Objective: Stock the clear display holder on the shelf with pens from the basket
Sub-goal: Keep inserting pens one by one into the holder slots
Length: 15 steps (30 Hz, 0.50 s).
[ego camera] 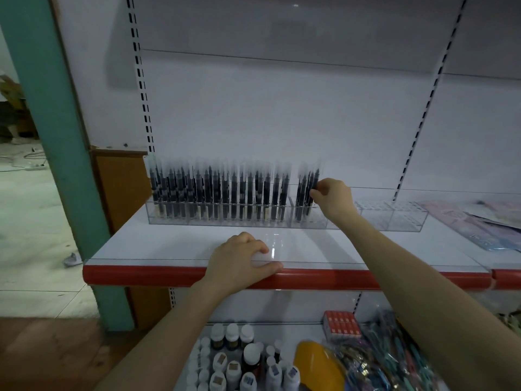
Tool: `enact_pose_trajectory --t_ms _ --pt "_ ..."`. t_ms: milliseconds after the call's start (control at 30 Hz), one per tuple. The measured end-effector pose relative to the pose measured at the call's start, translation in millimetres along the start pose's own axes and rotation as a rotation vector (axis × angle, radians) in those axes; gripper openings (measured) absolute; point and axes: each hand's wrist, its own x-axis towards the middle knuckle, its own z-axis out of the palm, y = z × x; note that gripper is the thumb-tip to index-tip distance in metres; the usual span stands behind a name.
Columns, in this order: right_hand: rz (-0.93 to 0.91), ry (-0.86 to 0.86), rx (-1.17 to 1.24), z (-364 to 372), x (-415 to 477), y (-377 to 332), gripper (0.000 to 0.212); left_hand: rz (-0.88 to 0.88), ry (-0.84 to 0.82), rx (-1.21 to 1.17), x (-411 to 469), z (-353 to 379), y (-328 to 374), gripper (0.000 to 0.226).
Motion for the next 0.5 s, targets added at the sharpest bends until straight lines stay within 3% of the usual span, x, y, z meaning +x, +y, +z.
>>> enact_pose_trajectory --t_ms 233,500 --pt "-0.001 -0.016 -0.113 8 9 3 0.012 0.015 0.023 0.013 -1 1 0 0.049" --pt "0.018 -0.076 -0.184 13 5 5 0.018 0.026 0.028 0.017 -1 1 0 0.051"
